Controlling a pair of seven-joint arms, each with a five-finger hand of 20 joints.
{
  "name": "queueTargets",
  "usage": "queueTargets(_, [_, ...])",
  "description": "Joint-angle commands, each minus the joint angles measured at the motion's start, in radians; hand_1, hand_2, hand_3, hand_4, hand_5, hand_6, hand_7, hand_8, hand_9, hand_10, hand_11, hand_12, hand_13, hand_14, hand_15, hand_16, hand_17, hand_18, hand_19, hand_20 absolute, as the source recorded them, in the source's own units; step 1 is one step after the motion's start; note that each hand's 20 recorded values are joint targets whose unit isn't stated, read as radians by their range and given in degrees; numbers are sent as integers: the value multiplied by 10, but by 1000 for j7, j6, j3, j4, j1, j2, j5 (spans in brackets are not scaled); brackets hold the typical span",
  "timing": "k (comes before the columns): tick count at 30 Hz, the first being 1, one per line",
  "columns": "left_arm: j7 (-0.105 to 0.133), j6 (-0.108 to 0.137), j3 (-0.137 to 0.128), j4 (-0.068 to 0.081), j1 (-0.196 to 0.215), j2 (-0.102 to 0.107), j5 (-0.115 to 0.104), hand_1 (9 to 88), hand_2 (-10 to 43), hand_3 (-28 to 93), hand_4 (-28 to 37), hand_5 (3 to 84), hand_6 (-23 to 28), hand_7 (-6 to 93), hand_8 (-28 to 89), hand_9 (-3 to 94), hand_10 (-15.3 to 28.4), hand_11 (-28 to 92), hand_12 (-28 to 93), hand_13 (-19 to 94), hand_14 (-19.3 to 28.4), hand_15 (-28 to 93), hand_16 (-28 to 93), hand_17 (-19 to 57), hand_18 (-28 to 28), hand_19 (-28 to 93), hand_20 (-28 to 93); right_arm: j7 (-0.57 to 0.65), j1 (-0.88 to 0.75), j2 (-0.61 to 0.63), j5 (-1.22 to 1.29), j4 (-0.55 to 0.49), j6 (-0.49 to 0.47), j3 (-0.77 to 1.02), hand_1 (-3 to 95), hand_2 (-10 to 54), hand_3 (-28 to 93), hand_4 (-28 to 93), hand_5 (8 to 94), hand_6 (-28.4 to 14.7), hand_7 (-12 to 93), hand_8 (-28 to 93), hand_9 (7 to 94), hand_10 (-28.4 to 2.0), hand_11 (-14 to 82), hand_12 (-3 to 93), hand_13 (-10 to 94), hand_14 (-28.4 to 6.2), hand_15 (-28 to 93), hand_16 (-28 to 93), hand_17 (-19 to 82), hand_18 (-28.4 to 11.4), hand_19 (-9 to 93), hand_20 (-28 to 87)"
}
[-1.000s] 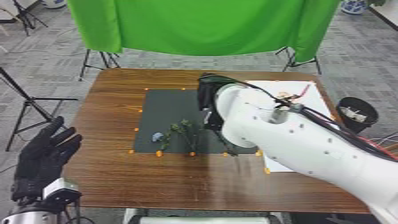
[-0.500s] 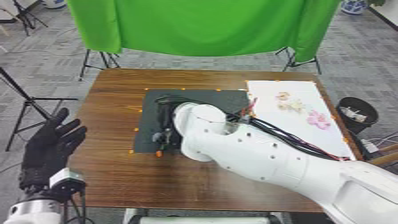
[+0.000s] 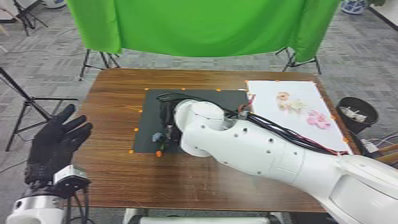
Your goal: Arrange flowers
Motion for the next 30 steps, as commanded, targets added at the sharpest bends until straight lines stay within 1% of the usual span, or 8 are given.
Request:
queueTargets(1, [-40, -25, -2, 8, -25, -15, 19, 305, 74, 658, -209, 372, 98, 112, -84, 329, 194, 292, 100, 218, 260, 565, -133, -83, 239, 487, 66, 11, -12, -21, 12, 4, -33, 28, 592, -95, 719, -267, 745, 28, 243, 7, 909, -82, 90, 316, 865, -12, 653, 181, 615, -108, 932, 351])
queueTargets(9, [-6, -18, 17, 10, -26, 12, -6, 304, 73, 660, -208, 372, 99, 112, -84, 329, 194, 292, 100, 218, 259, 565, -133, -83, 238, 488, 66, 13, 0, -20, 16, 15, -27, 18, 570, -95, 719, -265, 692, 27, 205, -16, 900, -89, 109, 299, 860, -16, 654, 178, 612, -113, 932, 345])
queueTargets(16, [-24, -18, 23, 12, -34, 1, 2, 304, 74, 659, -208, 372, 99, 112, -84, 328, 194, 293, 100, 218, 259, 565, -133, -83, 239, 488, 65, 2, 5, -20, 1, 8, 4, 11, 557, -95, 727, -271, 626, 33, 189, -73, 885, -96, 114, 287, 856, -16, 656, 177, 606, -114, 932, 342])
queueTargets(20, [-53, -30, 14, 16, -42, -16, 19, 303, 75, 660, -208, 372, 99, 112, -84, 328, 193, 294, 100, 218, 260, 565, -133, -84, 239, 489, 65, 2, 7, -25, -5, 5, -5, 12, 559, -95, 721, -272, 611, 31, 187, -126, 868, -91, 83, 277, 855, -15, 657, 174, 607, -112, 932, 340])
queueTargets(21, [-36, -23, 26, 15, -40, -1, 8, 303, 75, 660, -208, 372, 99, 112, -84, 327, 194, 294, 100, 218, 260, 565, -133, -83, 238, 489, 65, 4, 9, -24, -8, 4, 3, 6, 558, -95, 722, -272, 610, 30, 188, -128, 867, -91, 82, 277, 855, -15, 657, 174, 606, -112, 932, 340])
queueTargets(27, [-57, -35, 34, 17, -53, -10, 23, 303, 74, 662, -209, 372, 99, 112, -83, 328, 193, 294, 100, 218, 259, 566, -133, -84, 238, 489, 64, 16, 16, -28, -11, 3, 7, 3, 547, -95, 726, -272, 597, 27, 186, -133, 857, -101, 89, 273, 849, -15, 660, 174, 602, -115, 932, 343])
queueTargets(29, [-81, -43, 33, 19, -60, -21, 41, 304, 74, 661, -209, 373, 99, 112, -84, 328, 193, 295, 100, 218, 259, 566, -134, -84, 238, 489, 64, 22, 26, -26, -14, 5, 23, -9, 544, -95, 727, -272, 595, 26, 186, -132, 852, -102, 92, 270, 847, -15, 661, 174, 601, -115, 932, 344])
queueTargets(30, [-62, -40, 41, 21, -62, -9, 27, 304, 75, 661, -209, 373, 99, 112, -84, 328, 193, 295, 100, 217, 259, 566, -134, -83, 238, 489, 64, 23, 35, -24, -14, 6, 37, -19, 543, -95, 728, -272, 594, 25, 186, -132, 849, -102, 93, 268, 846, -14, 661, 174, 601, -115, 932, 344])
